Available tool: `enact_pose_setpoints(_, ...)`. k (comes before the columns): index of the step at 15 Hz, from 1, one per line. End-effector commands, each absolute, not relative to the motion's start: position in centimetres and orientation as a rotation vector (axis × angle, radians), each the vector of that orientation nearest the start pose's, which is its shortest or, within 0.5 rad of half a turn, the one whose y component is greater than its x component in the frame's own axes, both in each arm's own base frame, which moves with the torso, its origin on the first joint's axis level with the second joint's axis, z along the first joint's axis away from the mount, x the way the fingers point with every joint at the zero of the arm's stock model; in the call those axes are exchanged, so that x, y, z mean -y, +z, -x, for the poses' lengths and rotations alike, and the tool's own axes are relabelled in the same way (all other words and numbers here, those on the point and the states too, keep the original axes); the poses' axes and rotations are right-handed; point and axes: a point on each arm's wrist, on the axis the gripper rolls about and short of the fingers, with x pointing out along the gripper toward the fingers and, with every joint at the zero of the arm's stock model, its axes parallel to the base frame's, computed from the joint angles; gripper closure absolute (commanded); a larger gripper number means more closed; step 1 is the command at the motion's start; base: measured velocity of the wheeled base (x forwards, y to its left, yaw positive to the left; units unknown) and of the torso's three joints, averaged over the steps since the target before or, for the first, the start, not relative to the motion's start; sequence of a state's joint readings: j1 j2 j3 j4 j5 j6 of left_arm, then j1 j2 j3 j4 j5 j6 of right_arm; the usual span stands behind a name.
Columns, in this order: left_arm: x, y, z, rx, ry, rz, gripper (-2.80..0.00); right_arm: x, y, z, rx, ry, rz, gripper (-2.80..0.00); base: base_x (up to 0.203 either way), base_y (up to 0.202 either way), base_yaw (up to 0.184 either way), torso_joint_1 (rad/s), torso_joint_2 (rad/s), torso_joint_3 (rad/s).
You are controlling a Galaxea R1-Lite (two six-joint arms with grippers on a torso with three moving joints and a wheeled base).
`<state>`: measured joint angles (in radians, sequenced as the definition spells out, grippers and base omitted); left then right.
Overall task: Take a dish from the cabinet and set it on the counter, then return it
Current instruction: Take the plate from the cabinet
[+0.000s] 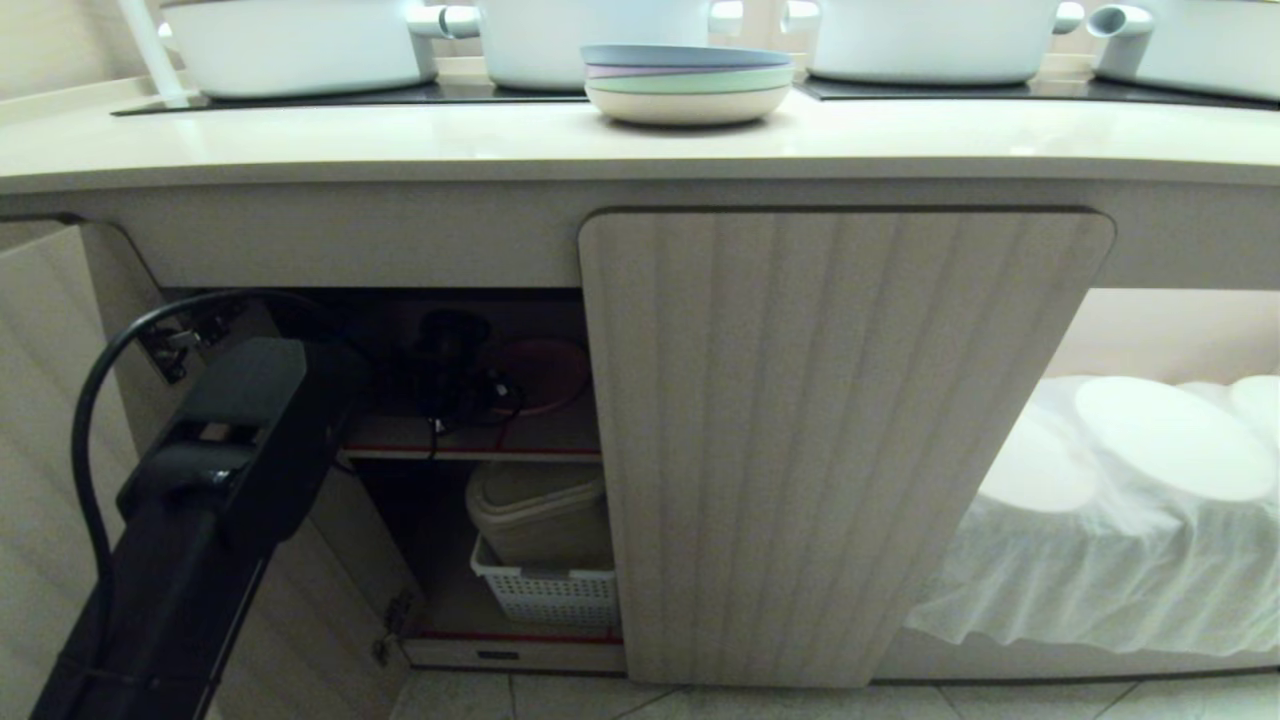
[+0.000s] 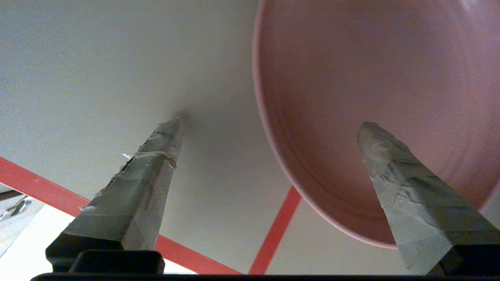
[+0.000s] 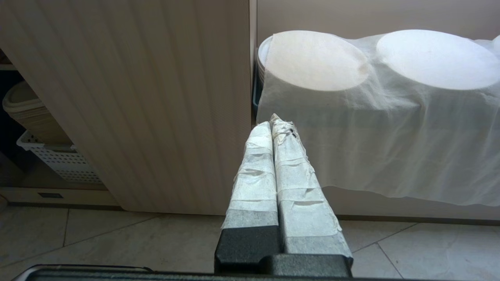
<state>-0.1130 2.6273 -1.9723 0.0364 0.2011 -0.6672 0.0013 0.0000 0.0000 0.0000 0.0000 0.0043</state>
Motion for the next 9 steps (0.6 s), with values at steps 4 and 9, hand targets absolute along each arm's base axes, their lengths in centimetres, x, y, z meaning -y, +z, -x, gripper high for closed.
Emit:
enact_pose_setpoints(4, 5.41, 2.75, -52.26, -0.634, 0.319, 0.483, -2.80, 0.00, 7.55, 2.28, 0.000, 0.002, -0.005, 0.00, 0.000, 0.000, 0.000, 0.000, 0.00, 0.000)
enact_pose_setpoints(9, 5.22, 2.92, -52.37, -0.625, 0.320, 0.481, -2.80, 0.00, 7.55, 2.28, 0.000, 0.002, -0.005, 0.00, 0.000, 0.000, 0.000, 0.000, 0.00, 0.000)
